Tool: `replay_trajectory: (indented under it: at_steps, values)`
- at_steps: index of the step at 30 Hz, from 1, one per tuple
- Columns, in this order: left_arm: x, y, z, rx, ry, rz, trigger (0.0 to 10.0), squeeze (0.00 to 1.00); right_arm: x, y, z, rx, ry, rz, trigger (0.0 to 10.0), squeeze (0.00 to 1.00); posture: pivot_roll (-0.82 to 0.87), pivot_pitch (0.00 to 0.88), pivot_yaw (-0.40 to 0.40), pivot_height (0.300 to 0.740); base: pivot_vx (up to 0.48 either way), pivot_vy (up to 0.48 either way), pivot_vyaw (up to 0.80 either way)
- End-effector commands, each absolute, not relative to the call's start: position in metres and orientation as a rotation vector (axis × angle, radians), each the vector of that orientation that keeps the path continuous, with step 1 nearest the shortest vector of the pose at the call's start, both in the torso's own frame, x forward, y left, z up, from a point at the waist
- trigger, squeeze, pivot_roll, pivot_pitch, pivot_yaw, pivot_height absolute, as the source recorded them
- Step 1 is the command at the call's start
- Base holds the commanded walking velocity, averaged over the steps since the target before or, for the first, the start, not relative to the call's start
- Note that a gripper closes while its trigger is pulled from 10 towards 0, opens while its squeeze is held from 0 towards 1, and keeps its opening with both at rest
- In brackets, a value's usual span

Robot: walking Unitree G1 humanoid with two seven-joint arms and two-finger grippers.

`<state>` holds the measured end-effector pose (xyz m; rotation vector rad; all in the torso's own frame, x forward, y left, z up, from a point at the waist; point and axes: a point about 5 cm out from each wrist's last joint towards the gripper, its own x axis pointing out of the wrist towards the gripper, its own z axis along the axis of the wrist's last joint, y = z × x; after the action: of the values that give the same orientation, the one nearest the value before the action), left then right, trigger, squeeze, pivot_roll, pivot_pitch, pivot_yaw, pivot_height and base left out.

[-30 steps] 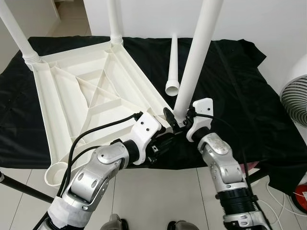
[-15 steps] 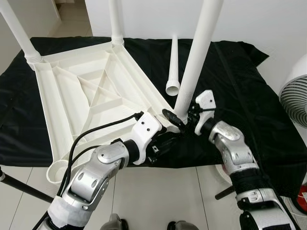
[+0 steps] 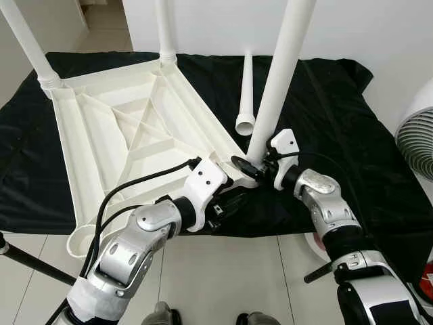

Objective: Building children table

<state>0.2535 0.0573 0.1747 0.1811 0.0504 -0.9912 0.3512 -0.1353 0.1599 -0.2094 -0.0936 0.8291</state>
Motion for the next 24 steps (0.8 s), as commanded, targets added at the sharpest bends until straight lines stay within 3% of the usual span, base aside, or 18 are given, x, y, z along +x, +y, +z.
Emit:
replay_trajectory:
  at_steps: [1,7,9,21,24]
  values:
    - [0.252,0.057,0.176,0.192,0.047,-1.001,10.0,0.00,0.349,-0.132,0.151,-0.213,-0.079,0.874,0.0,0.00,0.00,0.057,0.022,0.740,0.000,0.000,0.00]
    - [0.251,0.057,0.176,0.192,0.048,-1.004,10.0,0.00,0.348,-0.133,0.146,-0.197,-0.074,0.857,0.0,0.00,-0.01,0.059,0.021,0.740,0.000,0.000,0.00]
    - [0.250,0.057,0.175,0.190,0.049,-1.006,10.0,0.00,0.345,-0.133,0.141,-0.168,-0.054,0.821,10.0,0.00,-0.01,0.060,0.020,0.740,0.000,0.000,0.00]
    - [0.249,0.057,0.174,0.188,0.053,-1.011,10.0,0.00,0.333,-0.122,0.139,-0.111,-0.066,0.660,10.0,0.00,-0.01,0.060,0.016,0.740,0.000,0.000,0.00]
    - [0.250,0.056,0.174,0.189,0.053,-1.013,10.0,0.00,0.329,-0.117,0.137,-0.075,-0.038,0.507,10.0,0.00,-0.01,0.060,0.016,0.740,0.000,0.000,0.00]
